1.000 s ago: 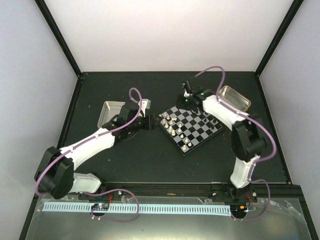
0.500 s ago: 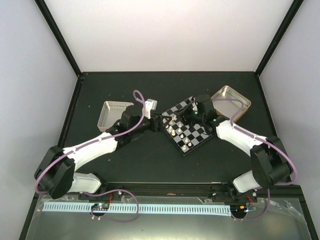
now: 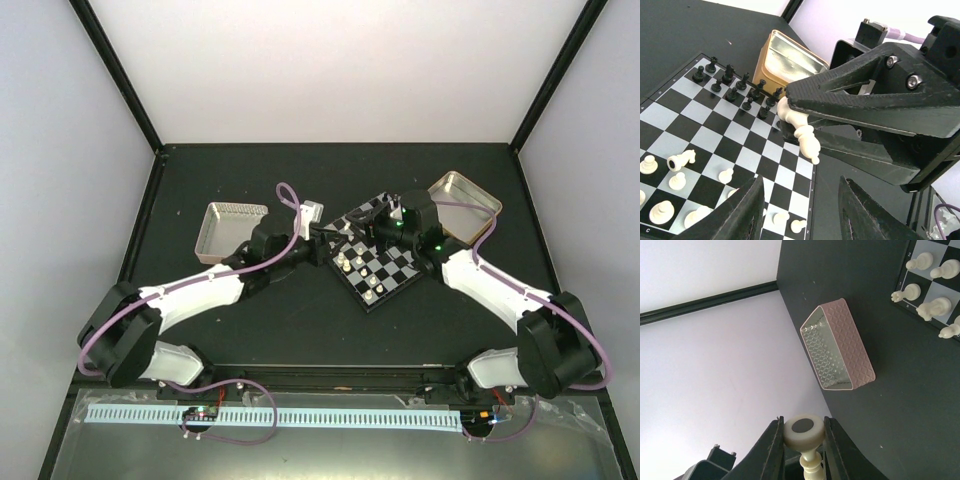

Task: Set up the chess pieces on the board
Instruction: Adjust the chess piece, then place the chess piece on the chessboard, then pick up the chess piece from the chessboard.

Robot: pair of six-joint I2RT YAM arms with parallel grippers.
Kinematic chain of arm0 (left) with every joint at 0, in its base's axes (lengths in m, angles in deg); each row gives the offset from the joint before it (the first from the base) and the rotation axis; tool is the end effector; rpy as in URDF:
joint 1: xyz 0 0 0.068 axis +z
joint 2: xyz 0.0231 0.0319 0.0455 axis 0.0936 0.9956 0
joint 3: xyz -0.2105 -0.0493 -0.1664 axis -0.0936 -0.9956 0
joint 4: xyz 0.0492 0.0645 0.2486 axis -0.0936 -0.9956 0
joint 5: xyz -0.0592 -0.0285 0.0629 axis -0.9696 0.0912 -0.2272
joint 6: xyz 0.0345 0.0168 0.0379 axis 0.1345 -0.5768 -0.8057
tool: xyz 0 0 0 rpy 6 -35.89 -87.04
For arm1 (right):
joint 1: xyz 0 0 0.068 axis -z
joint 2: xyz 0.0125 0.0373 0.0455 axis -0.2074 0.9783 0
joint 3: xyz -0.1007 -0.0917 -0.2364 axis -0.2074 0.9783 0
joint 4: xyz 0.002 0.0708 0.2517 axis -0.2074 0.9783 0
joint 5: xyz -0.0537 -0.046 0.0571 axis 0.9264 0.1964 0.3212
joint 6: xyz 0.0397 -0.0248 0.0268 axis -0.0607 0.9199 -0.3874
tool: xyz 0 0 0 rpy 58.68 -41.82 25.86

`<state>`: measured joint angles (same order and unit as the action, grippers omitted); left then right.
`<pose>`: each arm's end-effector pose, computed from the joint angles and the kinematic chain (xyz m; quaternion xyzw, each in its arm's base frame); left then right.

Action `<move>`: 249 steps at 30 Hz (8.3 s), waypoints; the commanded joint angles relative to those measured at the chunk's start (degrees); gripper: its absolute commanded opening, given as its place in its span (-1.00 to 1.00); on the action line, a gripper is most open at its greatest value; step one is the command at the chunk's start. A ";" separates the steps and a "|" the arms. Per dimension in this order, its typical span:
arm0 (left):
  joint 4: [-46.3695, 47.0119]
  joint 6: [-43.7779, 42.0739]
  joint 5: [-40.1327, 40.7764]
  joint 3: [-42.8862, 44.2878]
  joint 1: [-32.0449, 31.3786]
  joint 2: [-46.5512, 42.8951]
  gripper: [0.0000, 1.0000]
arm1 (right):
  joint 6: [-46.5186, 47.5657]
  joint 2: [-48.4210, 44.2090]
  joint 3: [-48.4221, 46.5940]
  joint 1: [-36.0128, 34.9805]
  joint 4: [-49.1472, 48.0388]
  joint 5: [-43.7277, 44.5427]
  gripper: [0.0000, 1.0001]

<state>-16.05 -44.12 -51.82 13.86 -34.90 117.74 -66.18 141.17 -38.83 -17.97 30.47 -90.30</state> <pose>0.2238 -0.2038 0.2398 0.1515 0.7841 -0.4453 0.4050 0.2550 0.1639 0.2578 0.3248 0.7617 0.5513 0.1022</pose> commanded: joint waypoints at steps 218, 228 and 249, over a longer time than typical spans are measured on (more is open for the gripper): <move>-35.88 -4.64 20.19 13.53 -0.36 -2.72 0.04 | 59.92 4.26 -14.06 3.04 37.95 20.51 0.06; -33.41 -1.06 18.12 5.17 7.34 -10.25 0.05 | 67.91 25.36 -31.05 -3.36 47.09 25.42 -0.09; -32.44 -1.02 13.31 3.87 10.68 -9.73 0.06 | 67.87 41.81 -44.08 -4.87 50.19 28.85 -0.06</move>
<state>-50.13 -45.78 -37.18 17.71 -24.76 107.71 0.66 181.82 -80.95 -22.51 79.37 -63.81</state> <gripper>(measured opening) 0.530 0.469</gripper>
